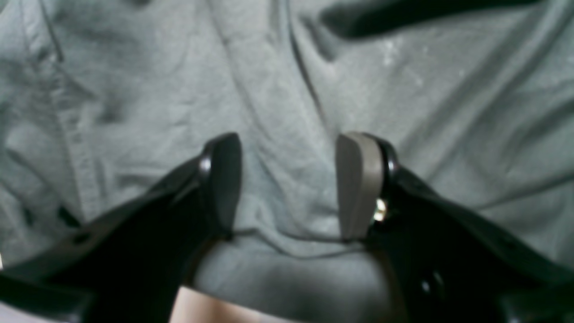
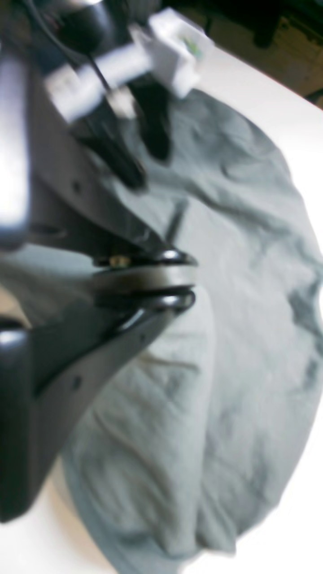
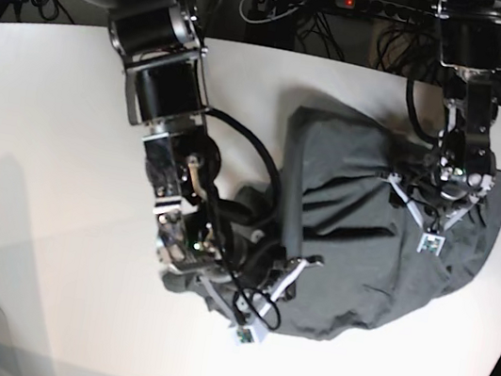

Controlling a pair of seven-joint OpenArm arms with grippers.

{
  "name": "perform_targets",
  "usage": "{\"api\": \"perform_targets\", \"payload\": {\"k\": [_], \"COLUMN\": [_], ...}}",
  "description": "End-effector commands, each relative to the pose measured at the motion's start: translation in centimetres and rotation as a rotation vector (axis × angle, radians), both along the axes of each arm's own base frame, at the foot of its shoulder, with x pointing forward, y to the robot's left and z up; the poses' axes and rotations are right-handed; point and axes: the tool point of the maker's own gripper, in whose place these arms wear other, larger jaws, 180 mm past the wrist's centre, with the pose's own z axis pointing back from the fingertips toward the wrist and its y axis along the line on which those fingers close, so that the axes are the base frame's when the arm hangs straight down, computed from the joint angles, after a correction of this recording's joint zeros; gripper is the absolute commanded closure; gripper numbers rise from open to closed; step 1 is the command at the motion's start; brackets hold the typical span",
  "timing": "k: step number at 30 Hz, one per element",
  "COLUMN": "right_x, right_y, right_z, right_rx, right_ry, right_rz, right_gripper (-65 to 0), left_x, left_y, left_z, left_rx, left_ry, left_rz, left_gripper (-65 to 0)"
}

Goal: Layout the t-shirt on the table in an organized manner, then fold the t-shirt properly
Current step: 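Swing the right gripper across toward the left gripper, folding fabric over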

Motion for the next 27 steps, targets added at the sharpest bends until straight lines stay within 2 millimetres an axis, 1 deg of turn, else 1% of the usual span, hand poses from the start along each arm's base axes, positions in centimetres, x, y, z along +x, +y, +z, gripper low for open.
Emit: {"api": "perform_targets", "payload": {"k": [1, 4, 6, 8, 10, 13, 16, 20, 22, 23, 25, 27], "right_x": [1.6, 3.1, 2.7, 1.5, -0.4, -2.6, -3.6, -3.8, -4.6, -5.3, -7.2, -8.4], "right_y": [0.6, 0.8, 2.5, 4.5, 6.1, 7.7, 8.7, 9.2, 9.9, 10.8, 13.0, 14.2], "right_z": [2.2, 1.1, 0.7, 0.3, -1.0, -2.4, -2.8, -2.7, -2.6, -2.1, -0.3, 0.7], "right_rx": [0.033, 0.006, -0.032, -0.071, -0.110, -0.125, -0.120, -0.112, -0.105, -0.087, -0.052, -0.031], "right_ry": [-0.054, -0.041, -0.070, -0.104, -0.105, -0.116, -0.137, -0.156, -0.157, -0.163, -0.222, -0.271], "right_rz": [0.000, 0.000, 0.055, 0.130, 0.200, 0.265, 0.296, 0.306, 0.334, 0.362, 0.438, 0.481], "right_gripper": [0.0, 0.0, 0.0, 0.0, 0.0, 0.0, 0.0, 0.0, 0.0, 0.0, 0.0, 0.0], "left_x": [-1.3, -1.7, -1.7, -2.0, -2.4, -2.5, -2.5, -2.5, -2.5, -2.7, -3.0, -3.0], "left_y": [0.6, 0.4, 0.2, 0.2, 0.2, 0.2, 0.2, 0.3, 0.4, 0.4, 0.5, 0.5], "left_z": [-0.6, -0.5, -0.4, -0.6, -0.9, -1.0, -1.0, -1.0, -1.0, -1.0, -1.2, -1.3], "left_rx": [0.034, 0.035, 0.032, 0.032, 0.032, 0.032, 0.032, 0.034, 0.035, 0.037, 0.038, 0.038], "left_ry": [0.060, 0.057, 0.053, 0.061, 0.070, 0.071, 0.073, 0.073, 0.073, 0.076, 0.082, 0.083], "left_rz": [0.000, -0.004, -0.005, -0.005, -0.005, -0.005, -0.005, -0.005, -0.005, -0.005, -0.005, -0.005], "left_gripper": [-33.4, -33.4, -33.4, -33.4, -33.4, -33.4, -33.4, -33.4, -33.4, -33.4, -33.4, -33.4]}}
